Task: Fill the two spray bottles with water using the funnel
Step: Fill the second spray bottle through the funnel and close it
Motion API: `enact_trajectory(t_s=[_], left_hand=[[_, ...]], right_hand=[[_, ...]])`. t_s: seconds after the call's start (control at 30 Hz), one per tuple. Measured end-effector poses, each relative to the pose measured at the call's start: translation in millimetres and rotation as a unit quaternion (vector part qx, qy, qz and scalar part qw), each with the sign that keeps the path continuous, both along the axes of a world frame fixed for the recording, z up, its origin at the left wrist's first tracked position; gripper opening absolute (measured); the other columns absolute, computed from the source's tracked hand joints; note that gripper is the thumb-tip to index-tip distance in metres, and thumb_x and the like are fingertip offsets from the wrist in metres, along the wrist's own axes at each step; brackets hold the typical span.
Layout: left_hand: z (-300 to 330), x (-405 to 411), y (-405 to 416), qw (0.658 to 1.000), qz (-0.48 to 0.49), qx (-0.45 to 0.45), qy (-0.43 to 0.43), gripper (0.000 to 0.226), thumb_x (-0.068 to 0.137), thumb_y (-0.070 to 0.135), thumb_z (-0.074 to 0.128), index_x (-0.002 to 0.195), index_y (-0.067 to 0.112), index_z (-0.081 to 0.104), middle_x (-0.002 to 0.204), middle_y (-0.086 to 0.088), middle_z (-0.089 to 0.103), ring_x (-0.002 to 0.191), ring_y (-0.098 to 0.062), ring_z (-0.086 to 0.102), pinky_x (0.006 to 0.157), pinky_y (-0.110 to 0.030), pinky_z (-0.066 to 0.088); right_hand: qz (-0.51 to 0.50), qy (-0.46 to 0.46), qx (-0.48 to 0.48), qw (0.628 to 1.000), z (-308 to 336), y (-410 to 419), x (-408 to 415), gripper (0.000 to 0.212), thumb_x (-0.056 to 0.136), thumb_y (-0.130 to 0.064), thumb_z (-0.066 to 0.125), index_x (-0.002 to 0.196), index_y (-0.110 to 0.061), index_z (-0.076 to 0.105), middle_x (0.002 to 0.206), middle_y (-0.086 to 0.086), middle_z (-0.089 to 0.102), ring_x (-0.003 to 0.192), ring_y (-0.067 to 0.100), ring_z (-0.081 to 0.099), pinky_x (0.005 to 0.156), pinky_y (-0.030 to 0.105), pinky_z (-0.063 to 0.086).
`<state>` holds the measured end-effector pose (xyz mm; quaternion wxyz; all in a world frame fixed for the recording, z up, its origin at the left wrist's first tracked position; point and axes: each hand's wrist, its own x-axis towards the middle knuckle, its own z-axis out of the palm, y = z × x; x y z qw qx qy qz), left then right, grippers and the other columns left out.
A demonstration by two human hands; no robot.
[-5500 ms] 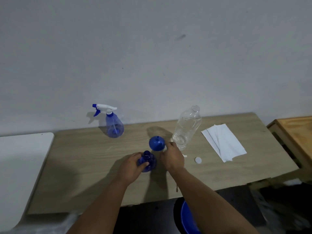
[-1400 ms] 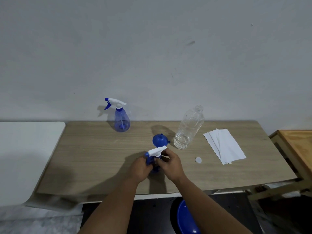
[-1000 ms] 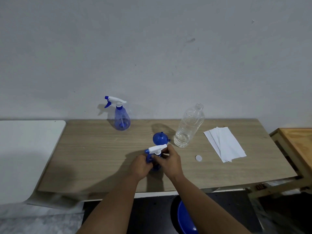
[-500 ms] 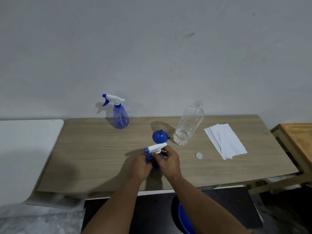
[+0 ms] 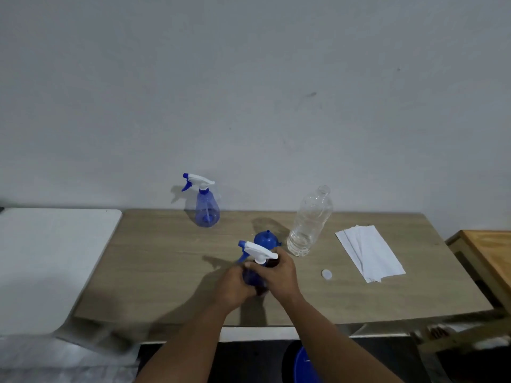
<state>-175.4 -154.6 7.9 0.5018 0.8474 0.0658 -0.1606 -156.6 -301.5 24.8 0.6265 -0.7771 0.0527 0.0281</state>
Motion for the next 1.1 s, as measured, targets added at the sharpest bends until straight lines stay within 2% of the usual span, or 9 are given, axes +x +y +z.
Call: enact_trajectory(t_s=[0.1, 0.2, 0.33, 0.4, 0.47, 0.57, 0.8, 0.9, 1.1], left_hand=[[31.9, -3.5, 14.4, 0.999, -0.030, 0.008, -0.021, 0.037, 0.062, 0.017, 0.088, 0.094, 0.023, 0.070, 0.080, 0.012, 0.075, 0.074, -0.002, 0.070, 0.070, -0.031, 0.057], [61.0, -4.4, 27.1, 0.999, -0.035, 0.002, -0.026, 0.054, 0.058, 0.021, 0.092, 0.107, 0.022, 0.070, 0.100, 0.004, 0.076, 0.090, -0.009, 0.072, 0.085, -0.034, 0.058], [91.2, -7.4, 46.7, 0.996, -0.029, 0.069, -0.054, 0.054, 0.055, 0.047, 0.086, 0.104, 0.031, 0.069, 0.095, 0.013, 0.075, 0.087, -0.008, 0.071, 0.087, -0.042, 0.057], [100.1, -13.9, 57.0, 0.995, -0.011, 0.080, -0.061, 0.054, 0.061, 0.051, 0.084, 0.109, 0.034, 0.067, 0.100, 0.017, 0.074, 0.089, -0.007, 0.071, 0.088, -0.043, 0.057], [97.4, -23.8, 72.3, 0.995, 0.008, 0.084, -0.055, 0.075, 0.063, 0.067, 0.079, 0.129, 0.038, 0.057, 0.123, 0.023, 0.065, 0.108, -0.007, 0.067, 0.097, -0.039, 0.054], [78.5, -48.3, 104.5, 0.985, 0.031, 0.166, -0.039, 0.124, 0.054, 0.095, 0.062, 0.156, 0.034, 0.028, 0.153, 0.016, 0.041, 0.139, -0.012, 0.045, 0.112, -0.034, 0.041], [41.7, -91.1, 158.4, 0.925, 0.122, 0.349, -0.093, 0.091, 0.081, 0.076, 0.051, 0.156, 0.029, 0.032, 0.159, 0.005, 0.036, 0.143, -0.018, 0.039, 0.116, -0.037, 0.036], [37.7, -99.5, 165.2, 0.912, 0.146, 0.374, -0.079, 0.095, 0.076, 0.081, 0.040, 0.156, 0.030, 0.032, 0.158, 0.002, 0.038, 0.144, -0.020, 0.037, 0.116, -0.041, 0.035], [34.2, -104.0, 160.8, 0.903, 0.155, 0.391, -0.084, 0.097, 0.073, 0.082, 0.030, 0.151, 0.027, 0.041, 0.155, 0.000, 0.043, 0.142, -0.022, 0.040, 0.114, -0.041, 0.038]], right_hand=[[0.084, -0.022, -0.018, 0.996, 24.3, 0.9, 9.4, 0.066, 0.057, -0.045, 0.100, 0.083, -0.006, 0.053, 0.068, -0.001, 0.055, 0.064, 0.010, 0.052, 0.062, 0.030, 0.045], [0.160, -0.042, -0.005, 0.986, 60.9, 18.1, 16.4, 0.040, 0.071, -0.038, 0.094, 0.091, -0.017, 0.066, 0.080, 0.005, 0.069, 0.074, 0.019, 0.066, 0.070, 0.032, 0.053], [0.221, -0.053, 0.001, 0.974, 92.9, 54.7, 21.2, 0.019, 0.090, -0.030, 0.078, 0.099, -0.014, 0.075, 0.093, 0.009, 0.076, 0.085, 0.018, 0.072, 0.085, 0.045, 0.057], [0.243, -0.060, 0.010, 0.968, 104.3, 70.1, 21.7, 0.010, 0.096, -0.027, 0.073, 0.100, -0.020, 0.079, 0.093, 0.000, 0.079, 0.086, 0.006, 0.072, 0.080, 0.031, 0.058], [0.254, -0.075, 0.026, 0.964, 111.2, 83.4, 21.1, 0.013, 0.100, -0.023, 0.068, 0.107, -0.022, 0.080, 0.098, -0.008, 0.079, 0.089, 0.001, 0.072, 0.078, 0.017, 0.052], [0.255, -0.084, 0.044, 0.962, 112.2, 100.3, 19.1, 0.016, 0.102, -0.018, 0.066, 0.112, -0.020, 0.078, 0.106, -0.006, 0.080, 0.099, 0.007, 0.073, 0.080, 0.021, 0.054], [0.218, -0.038, -0.057, 0.974, 58.8, 117.6, -4.6, 0.019, 0.088, -0.025, 0.063, 0.075, -0.011, 0.061, 0.071, 0.013, 0.064, 0.059, 0.012, 0.054, 0.059, 0.036, 0.044], [0.190, 0.001, -0.102, 0.976, 31.6, 116.9, -22.0, 0.026, 0.079, -0.027, 0.063, 0.064, -0.013, 0.046, 0.057, 0.004, 0.046, 0.054, 0.012, 0.042, 0.058, 0.033, 0.035], [0.191, 0.088, -0.160, 0.964, 5.8, 105.7, -47.7, 0.030, 0.086, -0.034, 0.067, 0.061, -0.025, 0.054, 0.053, -0.007, 0.054, 0.054, 0.010, 0.051, 0.059, 0.031, 0.040]])
